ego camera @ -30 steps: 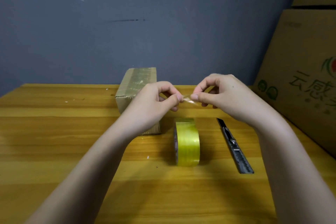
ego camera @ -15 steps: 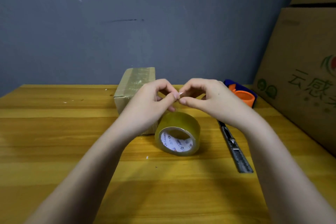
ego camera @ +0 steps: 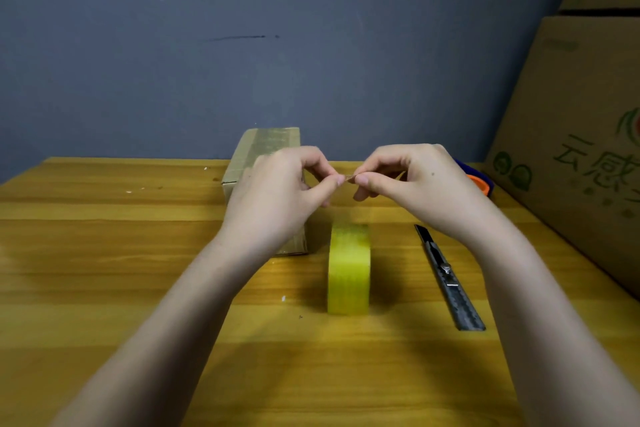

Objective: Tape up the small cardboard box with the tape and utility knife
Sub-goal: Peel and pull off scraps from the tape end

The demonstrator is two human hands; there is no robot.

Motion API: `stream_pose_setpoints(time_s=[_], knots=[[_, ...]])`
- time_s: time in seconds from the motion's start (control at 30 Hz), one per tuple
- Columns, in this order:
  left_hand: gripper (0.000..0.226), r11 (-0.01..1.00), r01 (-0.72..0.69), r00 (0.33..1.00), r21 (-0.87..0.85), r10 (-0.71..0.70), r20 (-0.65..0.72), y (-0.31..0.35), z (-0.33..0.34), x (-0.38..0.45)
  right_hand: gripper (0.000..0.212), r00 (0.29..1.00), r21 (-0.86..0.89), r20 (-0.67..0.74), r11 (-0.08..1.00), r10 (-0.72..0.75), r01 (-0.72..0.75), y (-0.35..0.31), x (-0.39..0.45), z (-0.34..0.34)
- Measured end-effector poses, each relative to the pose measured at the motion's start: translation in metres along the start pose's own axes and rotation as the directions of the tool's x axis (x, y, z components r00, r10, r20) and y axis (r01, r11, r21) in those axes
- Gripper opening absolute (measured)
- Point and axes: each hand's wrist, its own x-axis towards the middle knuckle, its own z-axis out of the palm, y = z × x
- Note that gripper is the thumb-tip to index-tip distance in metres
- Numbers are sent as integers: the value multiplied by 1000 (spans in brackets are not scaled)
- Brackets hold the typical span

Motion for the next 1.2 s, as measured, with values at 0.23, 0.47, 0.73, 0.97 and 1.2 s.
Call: stream_pose_setpoints(time_s=[0.23,0.47,0.73,0.97,1.2], knots=[[39,999,43,999,13,-43,1,-10,1,4,11,999,-30,-15,999,31,-32,-1,0,0],[69,924,356,871,-142,-273,408,-33,23,-28,11,997,4,-28,997,74,-74,-1,-1,1],[46,653,602,765,-460,-306,567,-12,57,-53,11,994,48,-61,995,90,-87,-2,-10,1],[36,427,655,744,-624,-218,632,2,64,-58,12,989,-189,-149,982,0,-28,-11,-23,1],[30,484,513,854,-709,-204,479,10,57,-59,12,972,-230,-232,973,-43,-12,-6,-31,4]])
